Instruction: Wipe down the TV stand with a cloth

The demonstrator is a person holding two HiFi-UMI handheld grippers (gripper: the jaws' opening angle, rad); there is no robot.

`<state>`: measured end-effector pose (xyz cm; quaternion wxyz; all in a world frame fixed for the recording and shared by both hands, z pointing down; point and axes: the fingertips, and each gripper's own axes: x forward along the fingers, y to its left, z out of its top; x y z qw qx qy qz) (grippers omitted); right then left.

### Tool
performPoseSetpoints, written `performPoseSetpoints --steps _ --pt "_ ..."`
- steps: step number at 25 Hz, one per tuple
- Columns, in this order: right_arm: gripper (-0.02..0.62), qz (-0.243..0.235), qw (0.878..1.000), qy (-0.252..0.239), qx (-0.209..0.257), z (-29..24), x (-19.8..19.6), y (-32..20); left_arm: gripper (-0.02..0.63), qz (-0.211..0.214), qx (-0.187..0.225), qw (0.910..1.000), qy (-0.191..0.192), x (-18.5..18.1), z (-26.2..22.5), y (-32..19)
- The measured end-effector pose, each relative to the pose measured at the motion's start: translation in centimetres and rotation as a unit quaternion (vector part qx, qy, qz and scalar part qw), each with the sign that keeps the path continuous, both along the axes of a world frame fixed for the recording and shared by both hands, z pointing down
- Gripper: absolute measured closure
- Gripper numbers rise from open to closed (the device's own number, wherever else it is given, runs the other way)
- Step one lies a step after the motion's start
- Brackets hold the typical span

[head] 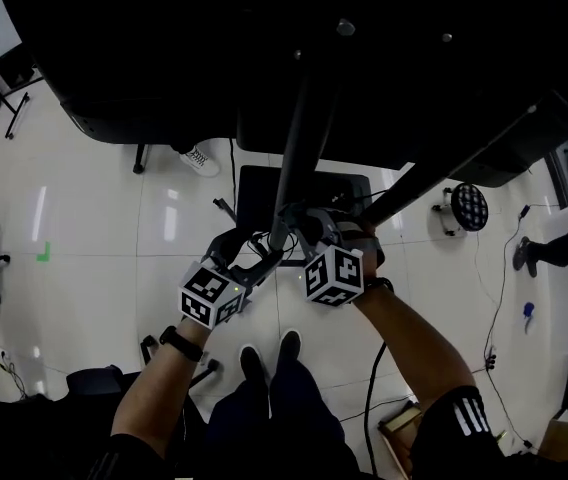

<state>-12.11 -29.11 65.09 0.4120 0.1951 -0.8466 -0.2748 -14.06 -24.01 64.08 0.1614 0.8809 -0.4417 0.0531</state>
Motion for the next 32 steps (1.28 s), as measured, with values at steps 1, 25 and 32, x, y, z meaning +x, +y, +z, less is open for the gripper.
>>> performPoseSetpoints --steps 1,25,32 --pt "0.58 0.003 1.0 0.002 -0.007 1.2 0.1 -0.1 0.293 0.002 -0.004 1.0 0.001 0.1 1.0 -0.2" --pt "0.58 0.017 0.991 0.08 -0.11 27.1 -1.0 1.9 0.278 0.032 -0.137 0.9899 -0.016 -0.1 25.3 0.5" --pt "0.58 0.042 0.985 0.087 -0.142 31.8 -1.2 1.8 0.276 0.032 -0.164 0.9858 -0.015 0.6 29.0 1.1"
